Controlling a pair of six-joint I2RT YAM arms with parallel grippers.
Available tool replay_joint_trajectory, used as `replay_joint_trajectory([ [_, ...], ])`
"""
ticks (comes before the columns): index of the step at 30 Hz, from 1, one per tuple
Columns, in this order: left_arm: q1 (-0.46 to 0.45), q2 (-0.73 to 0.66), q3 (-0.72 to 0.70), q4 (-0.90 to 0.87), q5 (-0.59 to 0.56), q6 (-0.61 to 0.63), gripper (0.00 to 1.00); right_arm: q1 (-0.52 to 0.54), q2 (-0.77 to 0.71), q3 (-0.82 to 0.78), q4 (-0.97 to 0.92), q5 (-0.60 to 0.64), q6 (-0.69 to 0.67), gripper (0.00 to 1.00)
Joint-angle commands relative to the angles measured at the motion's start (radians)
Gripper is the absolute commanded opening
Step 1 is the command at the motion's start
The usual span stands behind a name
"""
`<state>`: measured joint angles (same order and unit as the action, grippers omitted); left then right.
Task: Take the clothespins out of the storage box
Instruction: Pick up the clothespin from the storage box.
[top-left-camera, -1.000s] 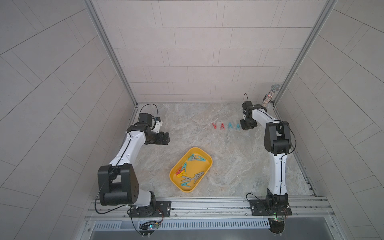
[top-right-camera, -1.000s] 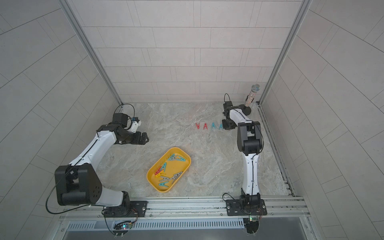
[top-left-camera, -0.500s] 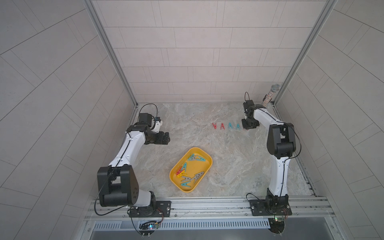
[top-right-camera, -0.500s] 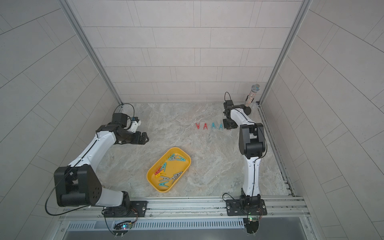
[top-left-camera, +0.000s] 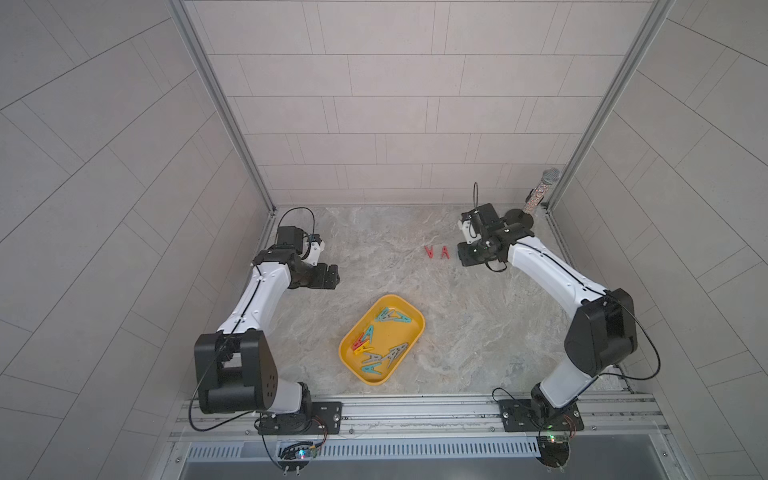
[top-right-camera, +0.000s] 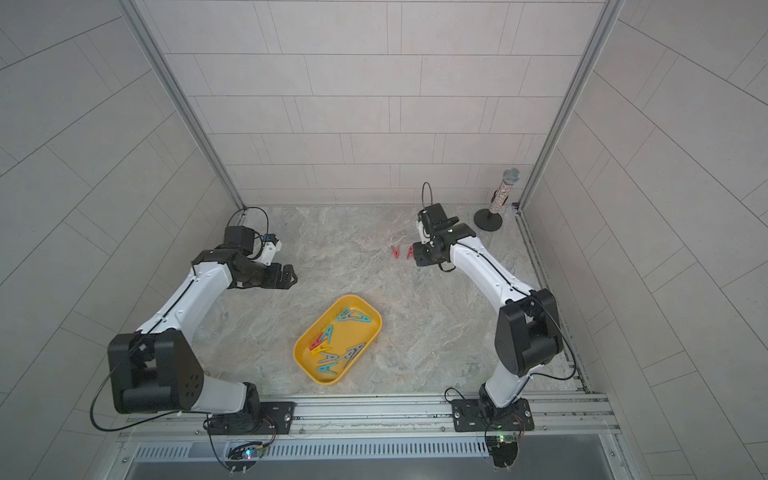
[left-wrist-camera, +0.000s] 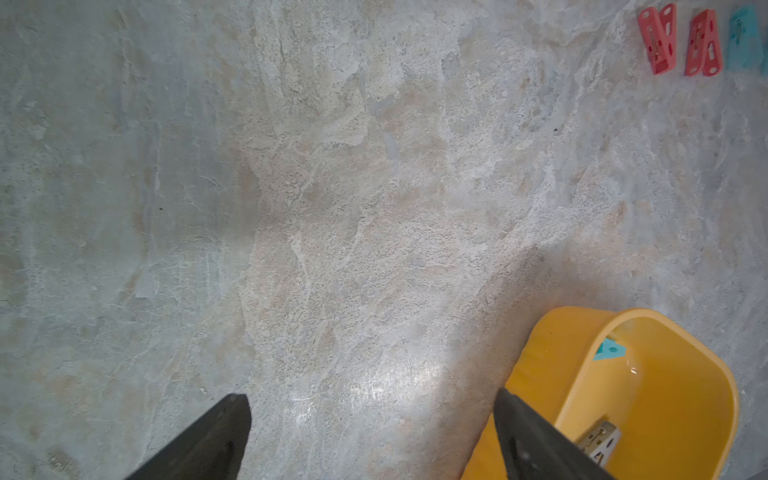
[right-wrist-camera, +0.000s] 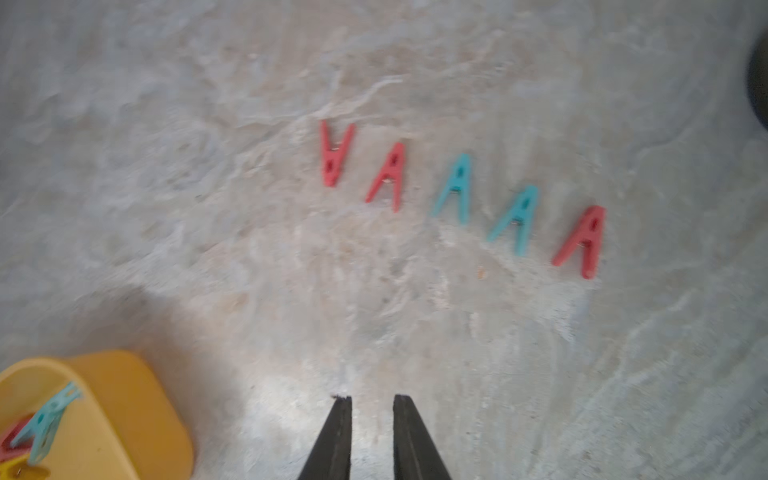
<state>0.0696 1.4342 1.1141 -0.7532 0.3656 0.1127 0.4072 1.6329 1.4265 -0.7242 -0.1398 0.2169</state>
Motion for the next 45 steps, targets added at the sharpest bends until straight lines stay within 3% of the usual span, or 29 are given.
replay_joint_trajectory([
  [1,0.008,-0.008,0.004,-0.007,-0.017,0.009,0.99,0.125,-0.058,-0.038,0.020,-0.038,-0.042,0.22],
  [10,0.020,0.000,0.001,0.000,-0.045,0.005,0.99,0.436,-0.002,-0.089,0.083,-0.071,-0.155,0.22],
  [16,0.037,-0.002,0.003,0.000,-0.045,-0.001,0.99,0.535,0.161,-0.004,0.023,0.054,-0.204,0.21],
  [26,0.047,-0.010,0.003,0.001,-0.042,-0.002,0.99,0.562,0.347,0.072,0.017,0.129,-0.231,0.19],
  [45,0.047,-0.009,0.003,0.001,-0.034,-0.001,0.99,0.564,0.423,0.086,0.027,0.209,-0.247,0.22],
])
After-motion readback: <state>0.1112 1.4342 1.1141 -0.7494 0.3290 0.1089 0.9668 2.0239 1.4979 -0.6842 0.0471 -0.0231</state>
